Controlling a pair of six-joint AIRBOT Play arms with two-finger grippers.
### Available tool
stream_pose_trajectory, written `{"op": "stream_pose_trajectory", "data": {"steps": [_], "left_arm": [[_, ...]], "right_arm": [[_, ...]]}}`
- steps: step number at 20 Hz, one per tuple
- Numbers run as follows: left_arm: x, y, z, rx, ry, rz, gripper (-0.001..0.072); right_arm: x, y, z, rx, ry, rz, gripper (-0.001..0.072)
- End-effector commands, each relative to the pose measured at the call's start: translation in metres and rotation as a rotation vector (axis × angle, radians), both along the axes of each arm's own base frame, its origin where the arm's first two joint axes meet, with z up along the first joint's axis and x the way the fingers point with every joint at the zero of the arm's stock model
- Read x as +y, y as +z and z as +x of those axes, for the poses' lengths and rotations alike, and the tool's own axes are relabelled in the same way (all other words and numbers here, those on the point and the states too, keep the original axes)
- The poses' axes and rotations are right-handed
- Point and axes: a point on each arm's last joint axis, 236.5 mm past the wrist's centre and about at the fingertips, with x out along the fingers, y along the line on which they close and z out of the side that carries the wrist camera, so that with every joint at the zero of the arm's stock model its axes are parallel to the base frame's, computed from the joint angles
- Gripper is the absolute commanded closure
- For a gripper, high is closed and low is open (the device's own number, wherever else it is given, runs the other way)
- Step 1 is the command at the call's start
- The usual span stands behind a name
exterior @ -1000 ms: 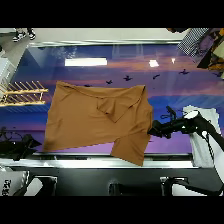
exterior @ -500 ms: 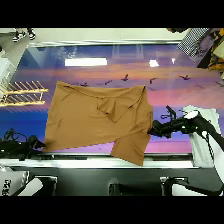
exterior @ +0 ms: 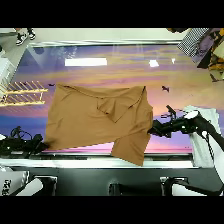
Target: Fold the clothes and pants, and hang the long-sleeved shirts on hangers.
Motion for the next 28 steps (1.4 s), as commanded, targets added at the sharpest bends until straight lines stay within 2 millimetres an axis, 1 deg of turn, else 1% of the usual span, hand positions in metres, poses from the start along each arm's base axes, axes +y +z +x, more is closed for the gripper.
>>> {"op": "stream_pose_trajectory", "data": {"steps": [1,3,5,7,8,9,10,11,12,13,14,15,16,17,18,19,20,21,22,23,24,26,27,28], "left_arm": [[-0.004,0.005,0.009,-0.025,0.014,-0.020,0.0691],[-0.004,0.014,0.024,-0.077,0.023,-0.033,0.0692],[-0.005,0.033,0.050,-0.155,0.042,-0.050,0.0692],[-0.007,0.066,0.089,-0.285,0.029,-0.057,0.0692],[-0.008,0.088,0.112,-0.358,0.017,-0.048,0.0693],[-0.009,0.113,0.134,-0.436,0.003,-0.037,0.0692],[-0.012,0.146,0.159,-0.530,-0.013,-0.028,0.0692],[-0.016,0.181,0.179,-0.621,-0.032,-0.018,0.0693],[-0.019,0.223,0.197,-0.720,-0.062,0.006,0.0693],[-0.022,0.266,0.209,-0.815,-0.095,0.040,0.0693],[-0.025,0.316,0.217,-0.923,-0.123,0.083,0.0693],[-0.026,0.366,0.219,-1.026,-0.134,0.125,0.0693],[-0.027,0.420,0.213,-1.137,-0.138,0.173,0.0693],[-0.027,0.467,0.202,-1.234,-0.141,0.232,0.0693],[-0.028,0.513,0.184,-1.324,-0.133,0.302,0.0693],[-0.027,0.550,0.163,-1.394,-0.118,0.376,0.0693],[-0.027,0.584,0.138,-1.459,-0.098,0.460,0.0693],[-0.027,0.610,0.113,-1.505,-0.073,0.540,0.0693],[-0.027,0.628,0.088,-1.540,-0.046,0.609,0.0693],[-0.027,0.640,0.067,-1.562,-0.015,0.660,0.0693],[-0.026,0.649,0.044,-1.578,0.021,0.713,0.0692],[-0.023,0.660,0.010,-1.594,0.083,0.794,0.0692],[-0.021,0.664,-0.004,-1.602,0.112,0.822,0.0692],[-0.020,0.667,-0.012,-1.606,0.131,0.840,0.0692]], "right_arm": [[0.002,0.006,0.005,-0.025,-0.009,0.009,0.0683],[0.005,0.019,0.018,-0.100,-0.025,0.023,0.0683],[0.007,0.044,0.038,-0.211,-0.038,0.037,0.0683],[0.008,0.084,0.066,-0.353,-0.036,0.048,0.0684],[0.006,0.109,0.082,-0.426,-0.040,0.047,0.0684],[0.005,0.142,0.102,-0.516,-0.045,0.048,0.0684],[0.004,0.179,0.120,-0.611,-0.050,0.054,0.0684],[0.003,0.225,0.138,-0.723,-0.049,0.056,0.0684],[0.002,0.272,0.150,-0.835,-0.044,0.049,0.0684],[0.001,0.324,0.156,-0.953,-0.038,0.032,0.0684],[0.001,0.377,0.155,-1.072,-0.030,0.016,0.0684],[0.002,0.424,0.146,-1.172,-0.024,-0.002,0.0684],[0.003,0.472,0.131,-1.277,-0.023,-0.028,0.0684],[0.005,0.516,0.110,-1.379,-0.021,-0.061,0.0684],[0.005,0.548,0.088,-1.455,-0.027,-0.097,0.0684],[0.005,0.580,0.060,-1.534,-0.040,-0.141,0.0684],[0.005,0.605,0.032,-1.599,-0.056,-0.182,0.0684],[0.004,0.626,0.002,-1.659,-0.076,-0.227,0.0684],[0.002,0.641,-0.027,-1.708,-0.103,-0.270,0.0684],[-0.001,0.652,-0.052,-1.743,-0.136,-0.311,0.0684],[-0.009,0.659,-0.074,-1.769,-0.176,-0.374,0.0684],[-0.034,0.666,-0.105,-1.783,-0.290,-0.502,0.0684],[-0.045,0.669,-0.116,-1.781,-0.343,-0.543,0.0684],[-0.050,0.670,-0.121,-1.777,-0.376,-0.554,0.0684]]}}
